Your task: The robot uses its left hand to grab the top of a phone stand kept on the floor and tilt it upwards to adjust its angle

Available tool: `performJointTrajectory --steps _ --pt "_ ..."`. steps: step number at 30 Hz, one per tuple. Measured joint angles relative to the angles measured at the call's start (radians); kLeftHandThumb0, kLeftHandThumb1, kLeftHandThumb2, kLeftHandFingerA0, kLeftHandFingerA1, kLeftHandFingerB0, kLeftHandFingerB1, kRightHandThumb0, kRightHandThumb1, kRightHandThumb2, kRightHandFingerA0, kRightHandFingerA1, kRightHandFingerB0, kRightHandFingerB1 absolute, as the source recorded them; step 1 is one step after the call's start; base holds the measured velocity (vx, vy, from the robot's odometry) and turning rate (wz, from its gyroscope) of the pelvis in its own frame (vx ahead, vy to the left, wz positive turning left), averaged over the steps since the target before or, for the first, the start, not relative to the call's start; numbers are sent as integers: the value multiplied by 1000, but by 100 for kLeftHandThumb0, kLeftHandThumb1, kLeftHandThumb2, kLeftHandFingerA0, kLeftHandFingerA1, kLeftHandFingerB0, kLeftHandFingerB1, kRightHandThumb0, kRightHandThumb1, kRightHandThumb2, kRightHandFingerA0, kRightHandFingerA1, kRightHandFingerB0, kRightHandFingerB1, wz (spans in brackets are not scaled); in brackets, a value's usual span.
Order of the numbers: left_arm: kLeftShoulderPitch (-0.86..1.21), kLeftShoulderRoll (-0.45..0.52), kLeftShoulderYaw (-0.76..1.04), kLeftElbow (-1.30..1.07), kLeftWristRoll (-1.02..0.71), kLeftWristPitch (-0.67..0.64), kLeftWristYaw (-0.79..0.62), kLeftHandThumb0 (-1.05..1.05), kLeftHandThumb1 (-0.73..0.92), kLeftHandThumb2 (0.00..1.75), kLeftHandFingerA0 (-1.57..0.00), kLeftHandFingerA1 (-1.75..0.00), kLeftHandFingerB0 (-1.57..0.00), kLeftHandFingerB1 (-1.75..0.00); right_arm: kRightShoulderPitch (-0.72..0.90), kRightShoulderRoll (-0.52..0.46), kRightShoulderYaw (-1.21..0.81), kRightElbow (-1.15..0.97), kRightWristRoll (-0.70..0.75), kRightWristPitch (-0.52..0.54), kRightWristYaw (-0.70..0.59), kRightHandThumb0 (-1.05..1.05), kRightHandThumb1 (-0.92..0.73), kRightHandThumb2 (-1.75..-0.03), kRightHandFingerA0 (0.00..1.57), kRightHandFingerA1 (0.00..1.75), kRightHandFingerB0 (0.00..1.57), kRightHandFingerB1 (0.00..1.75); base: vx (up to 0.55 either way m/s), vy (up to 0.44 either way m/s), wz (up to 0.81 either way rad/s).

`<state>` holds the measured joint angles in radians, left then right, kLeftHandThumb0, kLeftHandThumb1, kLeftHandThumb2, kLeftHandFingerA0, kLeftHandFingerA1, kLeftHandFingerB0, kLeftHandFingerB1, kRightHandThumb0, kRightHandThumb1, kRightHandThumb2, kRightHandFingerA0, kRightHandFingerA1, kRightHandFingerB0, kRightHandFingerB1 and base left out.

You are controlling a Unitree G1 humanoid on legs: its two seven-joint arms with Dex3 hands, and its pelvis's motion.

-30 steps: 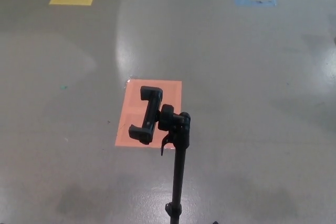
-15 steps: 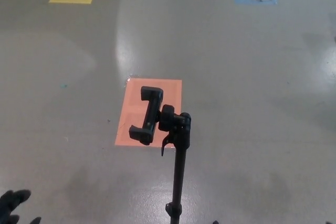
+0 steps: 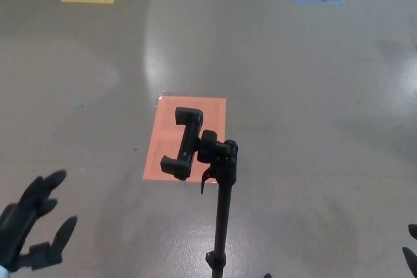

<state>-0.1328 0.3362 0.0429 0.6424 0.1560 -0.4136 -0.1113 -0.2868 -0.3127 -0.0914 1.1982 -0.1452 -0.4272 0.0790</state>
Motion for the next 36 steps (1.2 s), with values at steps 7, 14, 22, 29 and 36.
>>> performJointTrajectory --steps 7,14,22,29,36 --pt "15 28 -4 -247 31 -21 1 -83 52 92 -15 -47 -3 -13 3 0 0 0 0 -27 0 -83 -86 -67 25 34 20 29 0 0 0" --pt "17 98 -18 -476 68 -56 -8 -73 42 87 -5 -42 -4 -16 6 0 -1 1 0 -53 -1 -84 -85 -66 26 35 20 29 0 0 0" --pt "-9 227 -52 -690 158 -77 -45 -61 28 67 0 -17 0 -9 9 -1 -8 12 4 -82 -4 -84 -85 -66 27 36 19 29 0 0 0" --pt "-33 315 -77 -728 250 -80 -67 -37 30 66 0 -13 0 -16 9 -5 -8 17 4 -93 -4 -83 -85 -66 28 36 20 29 0 0 0" --pt "-40 357 -94 -750 342 -85 -70 -43 32 67 0 -8 0 -12 9 -9 -8 19 4 -96 -7 -84 -85 -66 26 36 19 29 0 0 0"
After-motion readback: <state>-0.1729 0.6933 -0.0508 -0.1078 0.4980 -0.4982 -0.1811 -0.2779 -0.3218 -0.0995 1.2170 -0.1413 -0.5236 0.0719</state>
